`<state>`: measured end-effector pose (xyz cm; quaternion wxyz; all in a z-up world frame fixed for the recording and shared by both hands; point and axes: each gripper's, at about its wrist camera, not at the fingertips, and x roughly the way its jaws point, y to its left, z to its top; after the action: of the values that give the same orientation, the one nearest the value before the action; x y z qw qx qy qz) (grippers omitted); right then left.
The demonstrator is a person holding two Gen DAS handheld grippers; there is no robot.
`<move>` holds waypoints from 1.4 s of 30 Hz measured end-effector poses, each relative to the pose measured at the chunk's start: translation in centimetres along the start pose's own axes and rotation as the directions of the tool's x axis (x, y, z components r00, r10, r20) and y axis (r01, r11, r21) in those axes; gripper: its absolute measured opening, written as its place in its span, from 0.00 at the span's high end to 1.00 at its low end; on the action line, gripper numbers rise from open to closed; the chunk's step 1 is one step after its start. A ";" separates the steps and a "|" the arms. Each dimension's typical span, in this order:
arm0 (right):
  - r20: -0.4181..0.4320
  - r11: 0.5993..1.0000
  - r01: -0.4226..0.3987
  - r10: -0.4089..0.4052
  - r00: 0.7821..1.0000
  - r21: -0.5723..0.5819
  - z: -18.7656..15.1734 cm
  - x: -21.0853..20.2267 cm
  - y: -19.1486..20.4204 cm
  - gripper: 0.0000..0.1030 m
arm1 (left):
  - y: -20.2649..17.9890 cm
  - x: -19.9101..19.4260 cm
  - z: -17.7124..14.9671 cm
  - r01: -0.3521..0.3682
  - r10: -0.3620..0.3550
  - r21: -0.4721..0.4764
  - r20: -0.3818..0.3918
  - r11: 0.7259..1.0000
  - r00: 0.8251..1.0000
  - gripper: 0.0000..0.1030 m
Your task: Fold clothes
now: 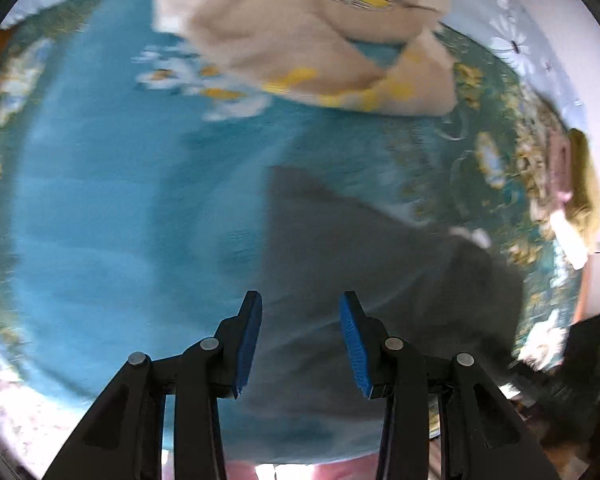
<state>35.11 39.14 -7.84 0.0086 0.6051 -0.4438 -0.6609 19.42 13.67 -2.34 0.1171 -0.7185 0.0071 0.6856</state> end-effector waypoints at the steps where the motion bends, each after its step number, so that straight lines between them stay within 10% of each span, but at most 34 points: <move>1: -0.015 0.999 0.042 -0.041 0.999 0.013 0.1 0.4 -1.2 0.79 | -0.6 1.0 0.3 -0.002 0.002 0.014 -0.007 1.000 1.000 0.60; 6: -0.040 0.996 0.055 -0.053 0.998 0.069 0.5 0.6 -3.8 0.66 | -1.5 5.6 1.3 -0.066 0.069 0.060 -0.053 0.996 0.996 0.60; 13: 0.110 0.979 0.169 -0.156 0.982 -0.118 1.2 -2.9 1.5 0.66 | 0.8 3.3 2.0 0.013 -0.014 -0.042 -0.023 0.999 1.000 0.59; 23: 0.027 0.949 0.220 -0.219 0.975 -0.225 5.3 4.6 2.8 0.70 | 1.5 7.1 3.9 -0.016 0.016 -0.001 -0.037 1.000 0.999 0.52; 42: 0.102 0.873 0.280 -0.261 0.960 -0.399 -5.8 0.8 4.3 0.68 | 1.0 4.1 -6.0 0.030 -0.030 0.104 -0.003 0.994 1.000 0.51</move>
<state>37.35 32.76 -5.19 0.0327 0.6309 -0.2068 -0.7471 25.37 12.22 -6.38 0.1647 -0.7118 0.0322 0.6820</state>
